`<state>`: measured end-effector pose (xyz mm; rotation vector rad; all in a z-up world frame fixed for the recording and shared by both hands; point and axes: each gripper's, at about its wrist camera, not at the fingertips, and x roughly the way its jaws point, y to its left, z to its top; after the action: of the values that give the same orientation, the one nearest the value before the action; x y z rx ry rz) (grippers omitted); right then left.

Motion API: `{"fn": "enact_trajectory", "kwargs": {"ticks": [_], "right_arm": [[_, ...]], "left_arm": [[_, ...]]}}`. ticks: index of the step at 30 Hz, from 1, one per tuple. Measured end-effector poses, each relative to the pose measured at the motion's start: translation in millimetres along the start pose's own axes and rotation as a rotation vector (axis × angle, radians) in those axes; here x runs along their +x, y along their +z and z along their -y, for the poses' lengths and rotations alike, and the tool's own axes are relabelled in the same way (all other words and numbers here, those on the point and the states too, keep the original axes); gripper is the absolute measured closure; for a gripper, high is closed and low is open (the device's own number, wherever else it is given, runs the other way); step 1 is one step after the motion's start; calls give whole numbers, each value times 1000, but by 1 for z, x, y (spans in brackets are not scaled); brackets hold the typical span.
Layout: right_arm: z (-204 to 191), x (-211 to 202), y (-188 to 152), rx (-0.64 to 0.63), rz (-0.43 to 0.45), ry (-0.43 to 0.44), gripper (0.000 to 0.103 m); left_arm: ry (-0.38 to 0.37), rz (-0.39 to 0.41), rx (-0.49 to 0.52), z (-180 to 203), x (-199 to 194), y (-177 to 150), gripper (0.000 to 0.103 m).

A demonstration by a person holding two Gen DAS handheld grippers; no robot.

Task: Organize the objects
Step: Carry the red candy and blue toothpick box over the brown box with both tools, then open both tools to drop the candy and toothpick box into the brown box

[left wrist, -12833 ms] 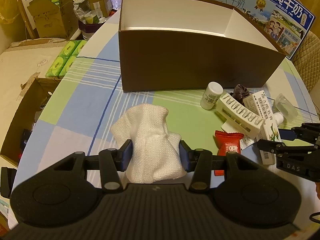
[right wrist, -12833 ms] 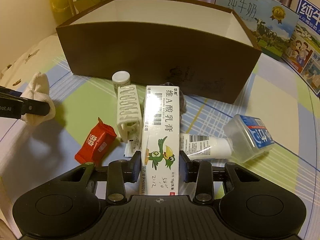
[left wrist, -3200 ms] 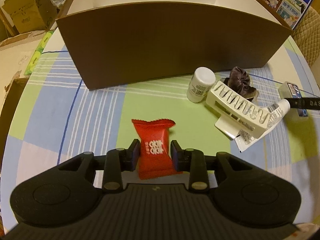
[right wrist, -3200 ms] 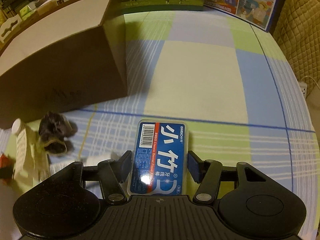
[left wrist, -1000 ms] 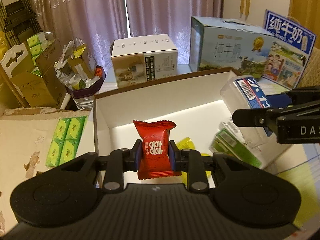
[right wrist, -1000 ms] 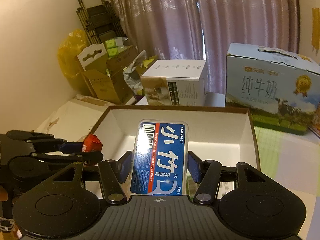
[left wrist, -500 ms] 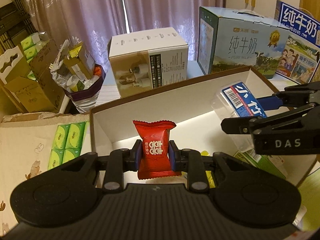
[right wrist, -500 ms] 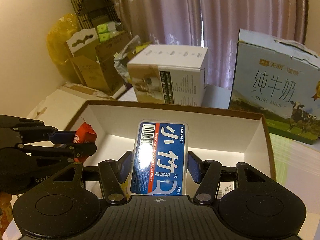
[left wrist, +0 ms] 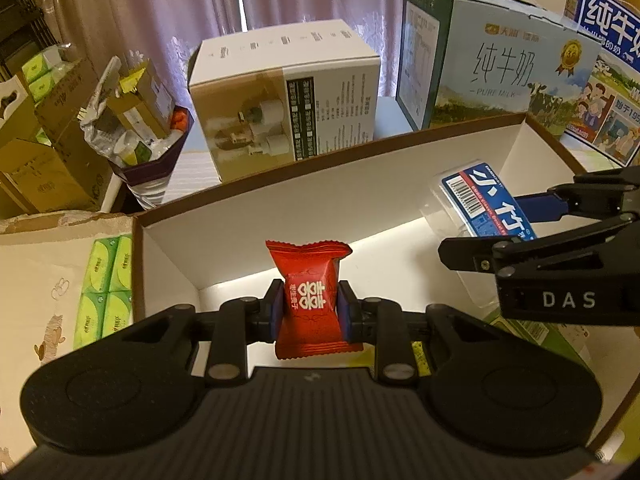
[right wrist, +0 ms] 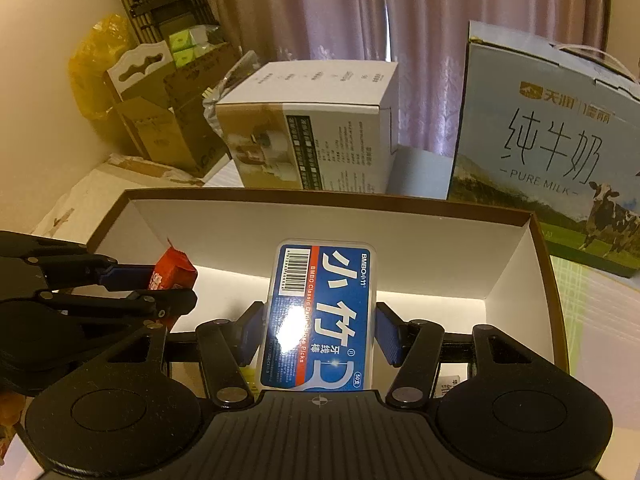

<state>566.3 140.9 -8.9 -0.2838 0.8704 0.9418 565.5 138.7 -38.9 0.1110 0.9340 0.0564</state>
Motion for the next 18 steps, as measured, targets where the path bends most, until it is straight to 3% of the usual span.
{"fn": "enact_trajectory", "kwargs": {"ticks": [6, 9, 18], "right_arm": [[5, 3, -1, 11, -8, -4, 48], [7, 4, -2, 20, -5, 3, 48], [5, 7, -3, 29, -10, 15, 48]], "left_arm": [[-10, -23, -9, -1, 13, 1, 77], [-3, -30, -7, -1, 17, -1, 65], [3, -31, -10, -7, 15, -4, 62]]}}
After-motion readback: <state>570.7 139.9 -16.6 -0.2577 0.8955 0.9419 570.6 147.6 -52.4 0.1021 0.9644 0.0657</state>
